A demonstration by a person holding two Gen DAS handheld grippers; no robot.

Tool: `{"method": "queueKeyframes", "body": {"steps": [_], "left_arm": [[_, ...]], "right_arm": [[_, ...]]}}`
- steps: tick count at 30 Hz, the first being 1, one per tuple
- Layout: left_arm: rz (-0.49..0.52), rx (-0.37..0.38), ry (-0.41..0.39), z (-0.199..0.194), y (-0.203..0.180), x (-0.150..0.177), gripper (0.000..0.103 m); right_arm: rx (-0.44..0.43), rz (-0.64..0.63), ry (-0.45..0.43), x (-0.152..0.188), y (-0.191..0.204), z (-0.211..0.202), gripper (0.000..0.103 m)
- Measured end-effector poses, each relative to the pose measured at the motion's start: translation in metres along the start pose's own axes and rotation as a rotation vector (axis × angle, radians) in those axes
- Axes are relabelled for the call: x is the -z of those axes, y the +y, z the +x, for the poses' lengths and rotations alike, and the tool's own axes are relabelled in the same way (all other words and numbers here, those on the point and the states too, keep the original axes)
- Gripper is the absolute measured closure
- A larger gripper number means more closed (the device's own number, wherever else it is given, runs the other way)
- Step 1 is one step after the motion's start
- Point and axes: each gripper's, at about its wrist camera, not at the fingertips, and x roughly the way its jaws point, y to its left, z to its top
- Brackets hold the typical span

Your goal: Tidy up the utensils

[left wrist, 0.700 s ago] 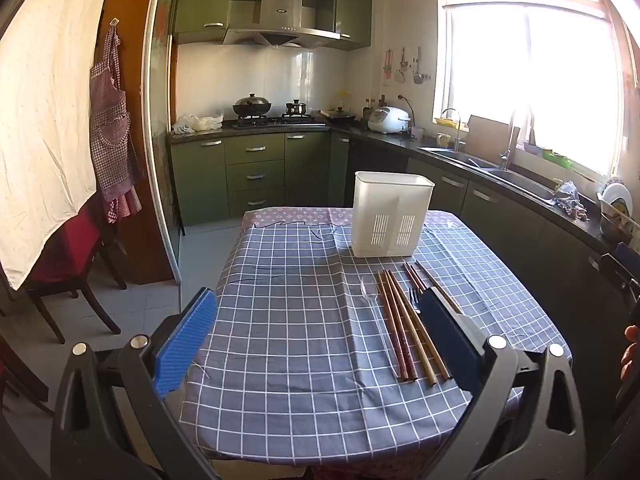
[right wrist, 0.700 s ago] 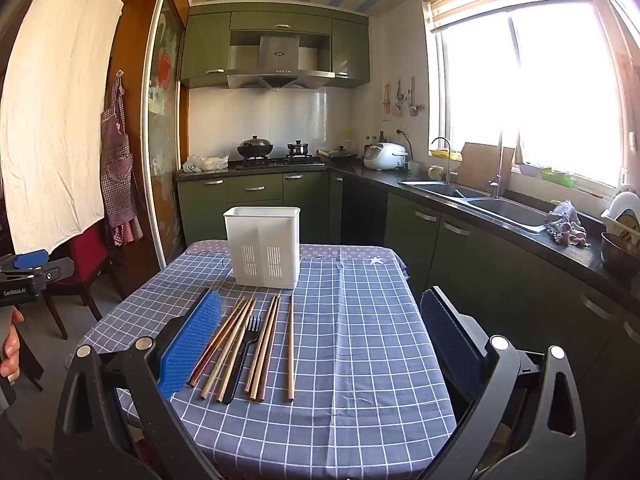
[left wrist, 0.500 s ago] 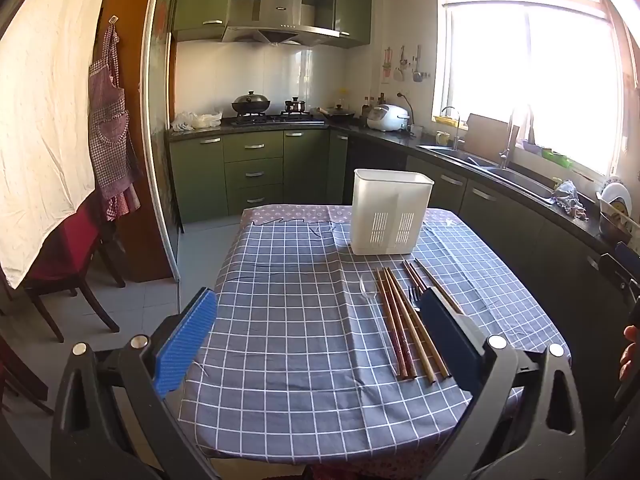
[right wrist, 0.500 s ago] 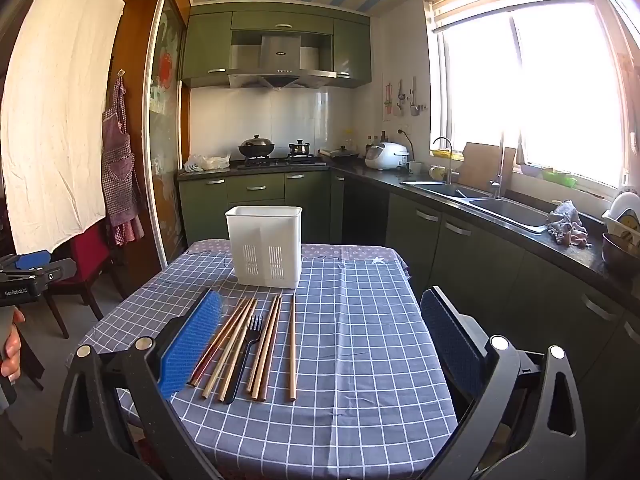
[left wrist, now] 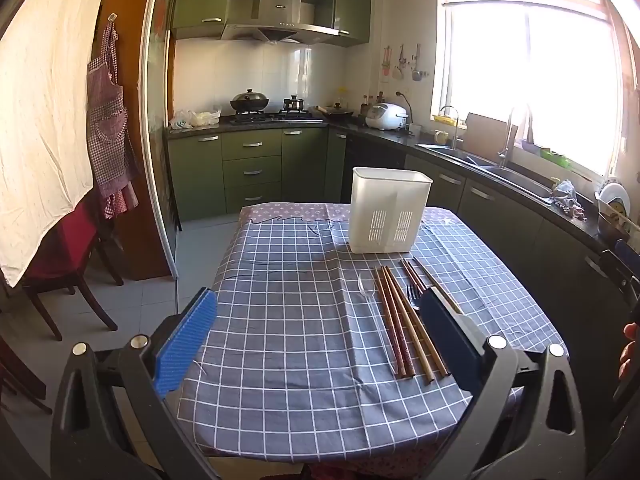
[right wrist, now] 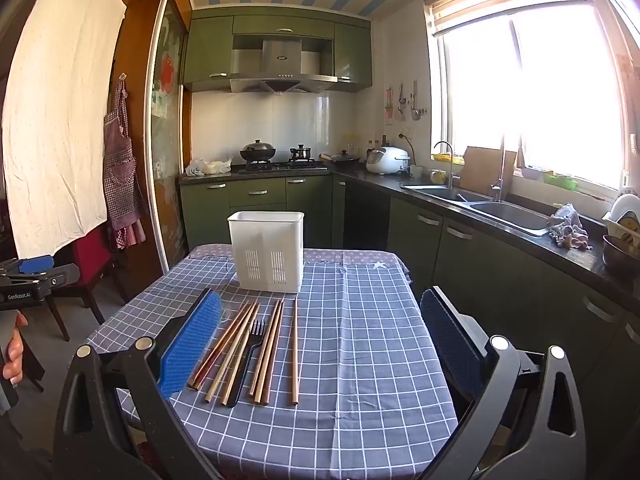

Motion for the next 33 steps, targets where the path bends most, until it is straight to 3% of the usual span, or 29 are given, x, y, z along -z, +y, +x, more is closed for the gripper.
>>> {"method": "queueKeyframes", "body": {"steps": [33], "left_arm": [[0.012,0.0,0.019,0.0037,-0.0037,0.0061,0.007]], "right_arm": [[-0.004,-0.004,0.019,0.0007,0.0002,0.0076,0.004]]}}
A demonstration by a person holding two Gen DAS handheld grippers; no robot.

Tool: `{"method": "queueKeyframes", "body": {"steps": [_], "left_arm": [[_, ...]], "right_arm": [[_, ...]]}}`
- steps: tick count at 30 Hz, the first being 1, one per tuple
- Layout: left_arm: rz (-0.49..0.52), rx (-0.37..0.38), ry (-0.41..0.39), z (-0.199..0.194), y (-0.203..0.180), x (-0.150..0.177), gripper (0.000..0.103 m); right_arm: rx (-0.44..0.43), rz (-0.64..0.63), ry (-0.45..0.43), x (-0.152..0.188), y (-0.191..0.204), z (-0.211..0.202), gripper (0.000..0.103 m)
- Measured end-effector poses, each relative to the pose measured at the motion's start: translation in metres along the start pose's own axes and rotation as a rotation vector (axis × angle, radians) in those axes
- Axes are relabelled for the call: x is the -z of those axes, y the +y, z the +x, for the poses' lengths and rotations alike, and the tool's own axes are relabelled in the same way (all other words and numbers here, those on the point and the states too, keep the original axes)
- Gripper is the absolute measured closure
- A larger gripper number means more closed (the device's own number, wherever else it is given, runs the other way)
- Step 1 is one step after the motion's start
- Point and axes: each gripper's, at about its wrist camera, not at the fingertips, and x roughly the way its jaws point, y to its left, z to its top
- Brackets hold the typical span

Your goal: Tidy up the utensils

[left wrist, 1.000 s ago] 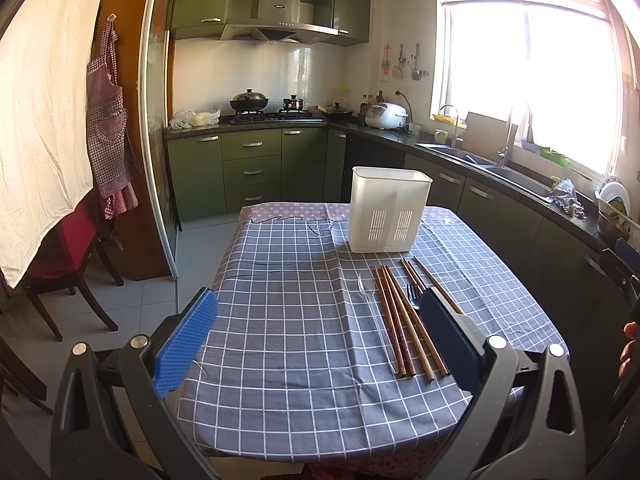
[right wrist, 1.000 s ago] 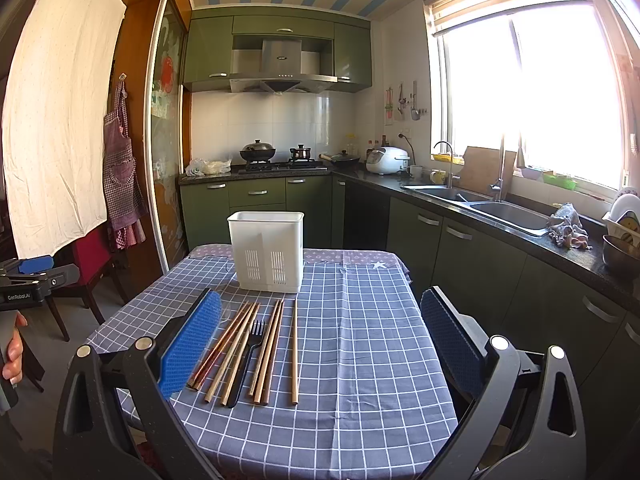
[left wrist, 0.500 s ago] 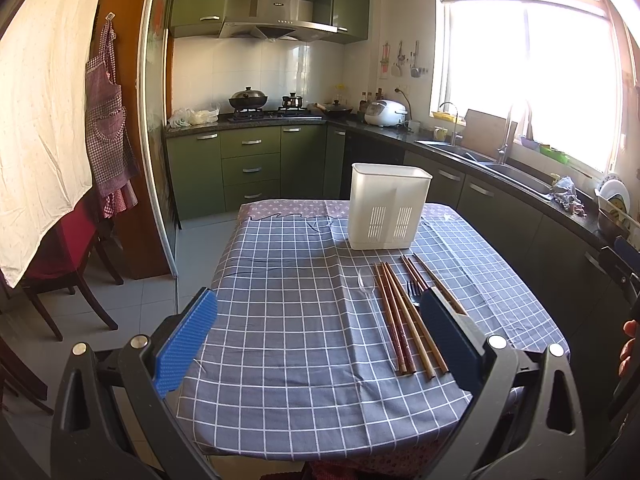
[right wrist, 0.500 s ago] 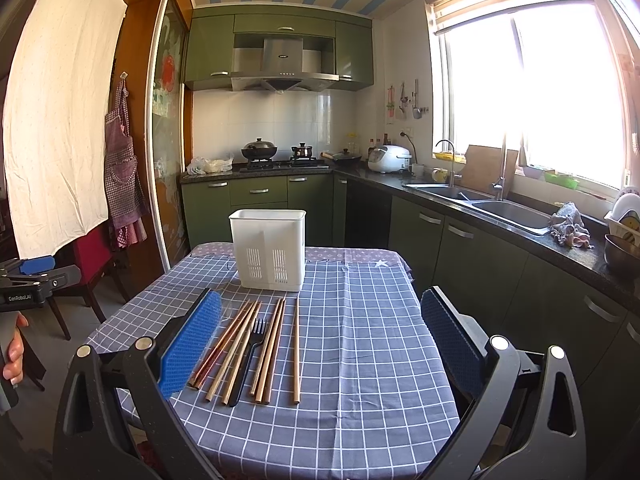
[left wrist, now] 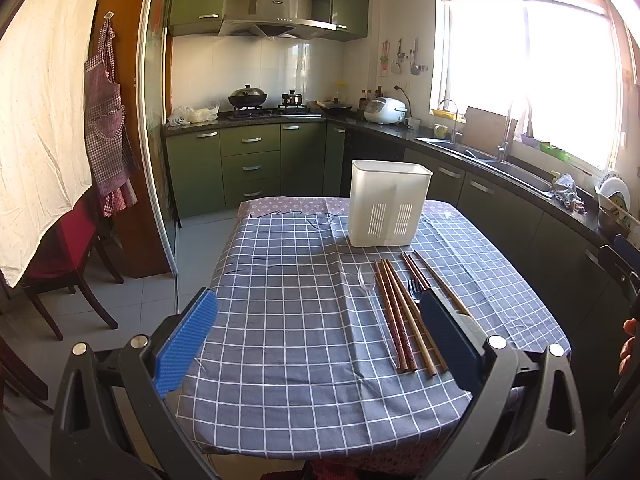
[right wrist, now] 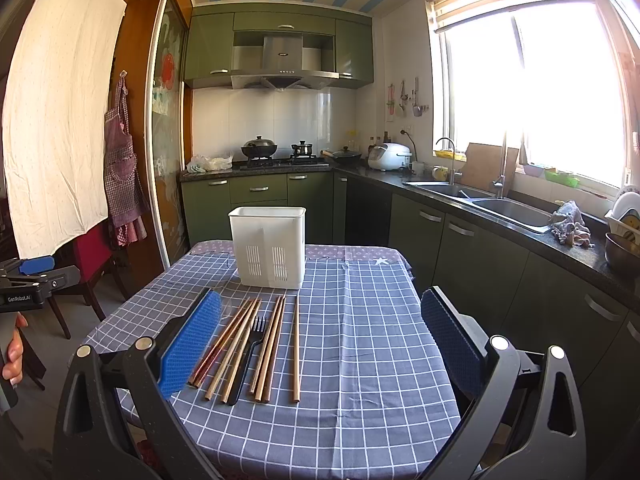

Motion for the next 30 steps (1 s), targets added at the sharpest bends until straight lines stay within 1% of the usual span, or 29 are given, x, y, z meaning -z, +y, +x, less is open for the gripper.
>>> {"method": "queueKeyframes", "body": {"steps": [30], "left_arm": [[0.001,-0.001,0.013,0.0032,0.0011,0.0015,0.007]], "right_arm": [[0.001,-0.003,0.016,0.0041,0.0021,0.0083,0.004]]}}
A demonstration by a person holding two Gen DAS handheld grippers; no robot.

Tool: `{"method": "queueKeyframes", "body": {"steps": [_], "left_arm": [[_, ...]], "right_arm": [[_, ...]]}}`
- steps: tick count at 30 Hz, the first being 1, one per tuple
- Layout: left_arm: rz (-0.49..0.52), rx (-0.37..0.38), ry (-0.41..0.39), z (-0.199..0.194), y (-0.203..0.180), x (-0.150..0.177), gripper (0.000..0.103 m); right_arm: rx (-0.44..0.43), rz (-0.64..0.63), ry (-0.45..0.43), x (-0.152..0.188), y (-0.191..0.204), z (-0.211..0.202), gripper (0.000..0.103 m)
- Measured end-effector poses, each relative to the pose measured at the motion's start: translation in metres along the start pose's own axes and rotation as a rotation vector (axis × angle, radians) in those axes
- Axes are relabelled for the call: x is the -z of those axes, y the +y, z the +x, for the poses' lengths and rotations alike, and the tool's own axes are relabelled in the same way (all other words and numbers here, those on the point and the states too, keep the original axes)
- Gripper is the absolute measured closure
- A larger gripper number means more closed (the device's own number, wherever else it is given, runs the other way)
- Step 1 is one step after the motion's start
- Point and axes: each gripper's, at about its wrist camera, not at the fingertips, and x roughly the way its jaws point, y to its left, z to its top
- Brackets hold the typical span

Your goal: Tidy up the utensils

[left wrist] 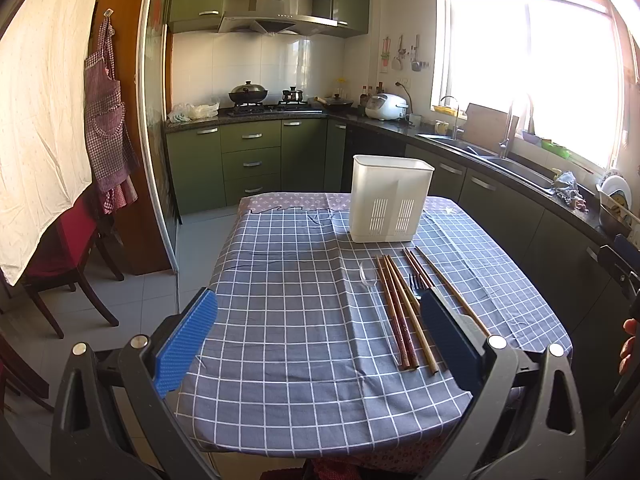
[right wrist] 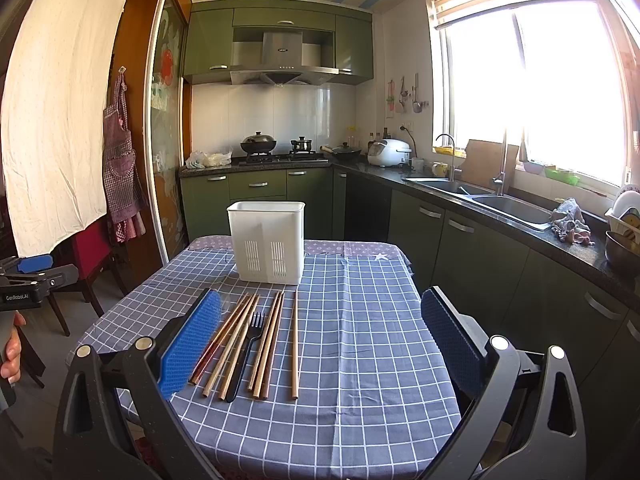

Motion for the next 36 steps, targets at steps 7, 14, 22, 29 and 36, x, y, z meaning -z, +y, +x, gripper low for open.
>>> {"method": "queueKeyframes", "body": {"steps": [7,14,22,29,36], "left_arm": [[-0.001,0.001,0.008,0.002,0.001,0.0,0.007],[-0.004,0.002,0.012,0.003,0.001,0.0,0.007],[0.006,0.024,0.066,0.025,-0.009,-0.009,0.007],[0.027,0.08,0.23,0.086,-0.028,-0.035,0.007],[0.088,0.124,0.442,0.163,-0.063,-0.045,0.007]], "right_arm": [[-0.001,0.0,0.008,-0.003,-0.001,0.001,0.004],[-0.002,0.002,0.015,-0.003,-0.001,0.004,0.004],[-0.055,0.022,0.09,-0.003,-0.008,0.034,0.004],[-0.052,-0.044,0.234,-0.011,-0.013,0.094,0.004],[-0.071,-0.081,0.39,-0.01,-0.021,0.158,0.004]]}}
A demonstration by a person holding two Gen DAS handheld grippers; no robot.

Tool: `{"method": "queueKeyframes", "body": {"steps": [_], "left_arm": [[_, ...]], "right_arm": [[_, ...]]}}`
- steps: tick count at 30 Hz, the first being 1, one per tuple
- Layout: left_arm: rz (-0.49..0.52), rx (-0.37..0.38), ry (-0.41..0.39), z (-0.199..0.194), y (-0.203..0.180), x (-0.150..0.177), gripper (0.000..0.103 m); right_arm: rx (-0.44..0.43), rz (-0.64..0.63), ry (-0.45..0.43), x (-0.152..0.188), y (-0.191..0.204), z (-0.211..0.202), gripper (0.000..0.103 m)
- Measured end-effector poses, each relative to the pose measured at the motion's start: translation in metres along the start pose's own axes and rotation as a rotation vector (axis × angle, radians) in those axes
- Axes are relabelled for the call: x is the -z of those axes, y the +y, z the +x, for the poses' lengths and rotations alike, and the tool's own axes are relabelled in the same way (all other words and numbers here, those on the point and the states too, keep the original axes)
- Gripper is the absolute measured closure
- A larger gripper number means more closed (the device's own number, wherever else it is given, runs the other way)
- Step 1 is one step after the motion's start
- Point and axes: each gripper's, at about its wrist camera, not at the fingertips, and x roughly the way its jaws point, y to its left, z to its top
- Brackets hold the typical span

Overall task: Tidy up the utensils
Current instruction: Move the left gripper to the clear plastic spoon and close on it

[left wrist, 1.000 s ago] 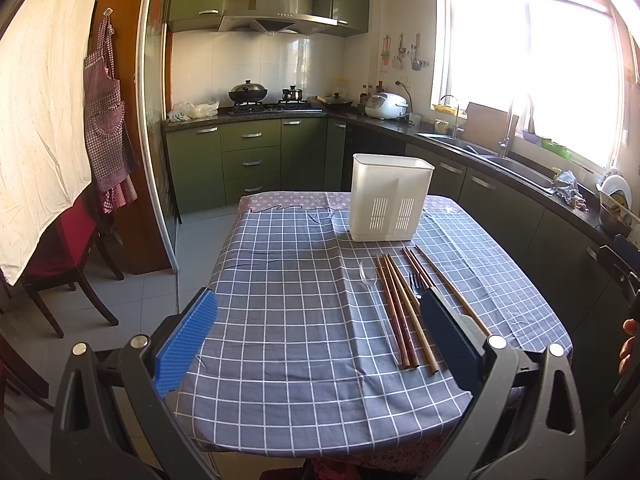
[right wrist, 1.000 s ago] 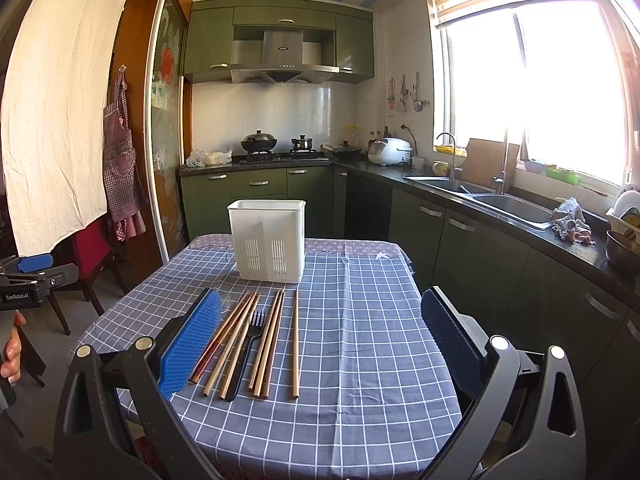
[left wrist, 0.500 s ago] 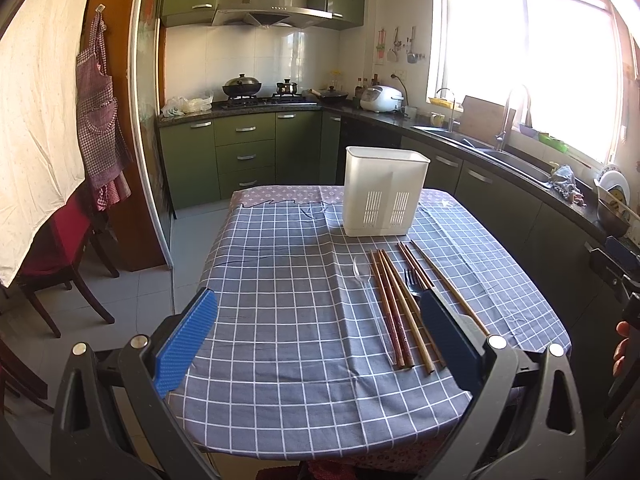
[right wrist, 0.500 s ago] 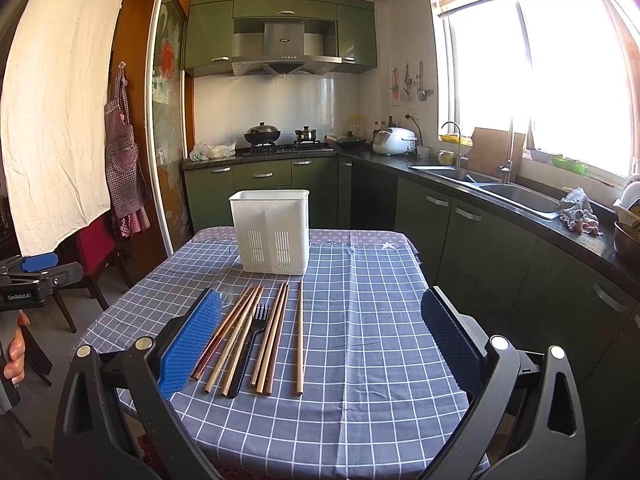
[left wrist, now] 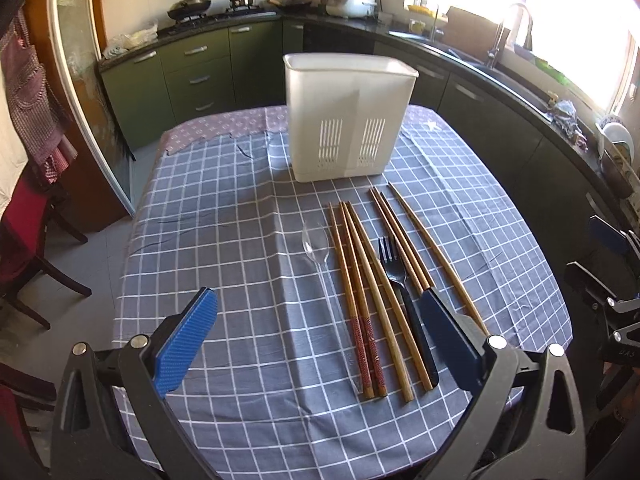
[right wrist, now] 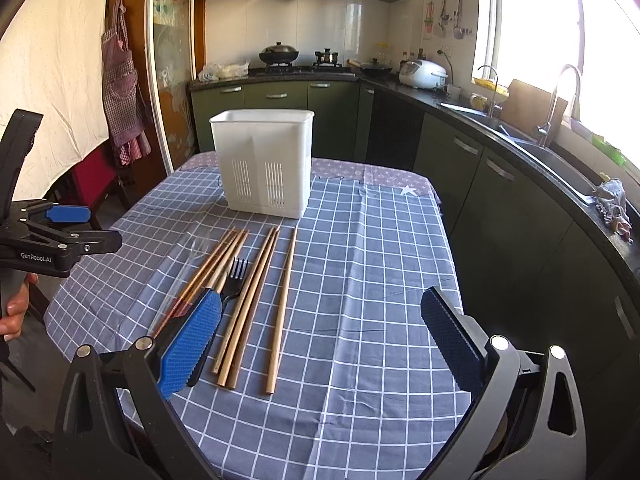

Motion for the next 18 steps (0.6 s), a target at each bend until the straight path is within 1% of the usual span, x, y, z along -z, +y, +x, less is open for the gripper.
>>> {"method": "queueKeyframes", "body": {"steps": [3,4,5,6,7,8,10,11,13,15,17,18], "left_arm": [[-0.012,0.028,0.102,0.032,-0.005,-0.011,0.007],[-0.016,0.037,0.133,0.042,-0.005,-0.013,0.01],[-0.024,0.039,0.157,0.05,-0.005,-0.015,0.015],[-0.034,0.037,0.179,0.058,-0.005,-0.016,0.028],[-0.043,0.036,0.202,0.065,-0.004,-0.018,0.037],[-0.056,0.035,0.223,0.072,-0.002,-0.019,0.039],[-0.075,0.034,0.251,0.082,0.0,-0.02,0.05],[-0.08,0.032,0.261,0.086,0.001,-0.02,0.053],[-0.092,0.024,0.276,0.092,0.003,-0.021,0.069],[-0.095,0.013,0.294,0.098,0.004,-0.022,0.075],[-0.097,0.01,0.31,0.104,0.003,-0.022,0.077],[-0.094,0.008,0.316,0.106,0.003,-0.022,0.08]], "right_arm": [[-0.028,0.054,0.05,-0.002,-0.014,0.021,0.004],[-0.049,0.088,0.075,-0.002,-0.021,0.029,0.004],[-0.068,0.124,0.103,-0.003,-0.027,0.037,0.004],[-0.091,0.159,0.134,-0.002,-0.033,0.042,0.004],[-0.117,0.185,0.16,-0.002,-0.039,0.05,0.004],[-0.135,0.199,0.176,-0.001,-0.043,0.054,0.004],[-0.146,0.213,0.193,-0.001,-0.048,0.063,0.004],[-0.15,0.213,0.199,-0.002,-0.049,0.066,0.004],[-0.157,0.219,0.211,-0.003,-0.053,0.072,0.004],[-0.166,0.227,0.22,0.0,-0.053,0.072,0.004],[-0.166,0.227,0.229,-0.001,-0.053,0.078,0.005],[-0.164,0.221,0.233,-0.001,-0.052,0.08,0.005]]}}
